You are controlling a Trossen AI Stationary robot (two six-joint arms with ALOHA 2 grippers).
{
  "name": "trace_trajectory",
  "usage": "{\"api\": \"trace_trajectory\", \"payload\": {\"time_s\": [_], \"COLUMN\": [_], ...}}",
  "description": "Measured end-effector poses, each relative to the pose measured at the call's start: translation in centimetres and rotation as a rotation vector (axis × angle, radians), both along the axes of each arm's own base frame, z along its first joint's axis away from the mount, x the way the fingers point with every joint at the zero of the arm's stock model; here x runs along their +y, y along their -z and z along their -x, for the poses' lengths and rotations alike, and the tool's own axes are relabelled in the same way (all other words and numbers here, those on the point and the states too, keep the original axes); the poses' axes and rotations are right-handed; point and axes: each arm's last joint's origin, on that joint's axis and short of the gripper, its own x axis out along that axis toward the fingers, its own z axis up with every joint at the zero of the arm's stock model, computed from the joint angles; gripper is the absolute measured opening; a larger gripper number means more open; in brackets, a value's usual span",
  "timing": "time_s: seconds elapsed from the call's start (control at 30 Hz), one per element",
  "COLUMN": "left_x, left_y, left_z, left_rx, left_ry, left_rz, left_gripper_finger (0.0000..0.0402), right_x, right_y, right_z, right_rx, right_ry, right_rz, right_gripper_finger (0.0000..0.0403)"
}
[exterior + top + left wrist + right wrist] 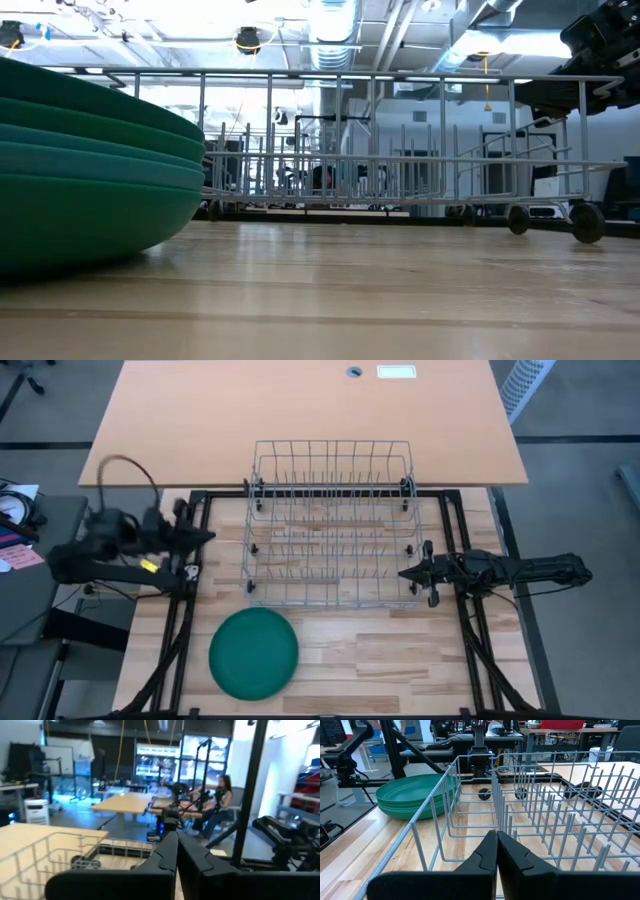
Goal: Sort dishes
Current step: Put the dark blue plate in the dish rack
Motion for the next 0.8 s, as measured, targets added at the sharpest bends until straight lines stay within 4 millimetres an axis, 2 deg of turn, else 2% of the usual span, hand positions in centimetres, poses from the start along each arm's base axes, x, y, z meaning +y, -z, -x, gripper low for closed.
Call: {"api": "trace_trajectory", "payload": {"time_s": [0.2, 0.27, 0.33, 0.43, 0.57, 0.7, 0.8], "left_x": [0.0, -0.1, -0.2, -0.6, -1.9, -2.9, -3.4], "left_y": [-8.0, -9.8, -10.6, -9.9, -6.6, -2.5, -0.3], "left_z": [-0.3, -0.8, -1.5, -3.3, -6.7, -9.9, -11.1], "left_rx": [-0.039, -0.042, -0.01, 0.084, 0.247, 0.366, 0.401], "left_ry": [0.001, 0.021, 0.062, 0.196, 0.421, 0.398, 0.31], "left_rz": [-0.031, -0.031, 0.015, 0.047, 0.025, 0.008, 0.027], "left_gripper_finger": [0.0, 0.0, 0.0, 0.0, 0.0, 0.0, 0.0], "right_x": [0.0, 0.0, 0.0, 0.0, 0.0, 0.0, 0.0], "right_y": [0.0, 0.0, 0.0, 0.0, 0.0, 0.0, 0.0], "right_z": [0.0, 0.0, 0.0, 0.0, 0.0, 0.0, 0.0], "right_rx": [0.0, 0.0, 0.0, 0.0, 0.0, 0.0, 0.0], "right_ry": [0.0, 0.0, 0.0, 0.0, 0.0, 0.0, 0.0], "right_rz": [0.0, 0.0, 0.0, 0.0, 0.0, 0.0, 0.0], "right_gripper_finger": [0.0015, 0.0015, 0.0015, 0.0015, 0.0015, 0.0015, 0.0015]}}
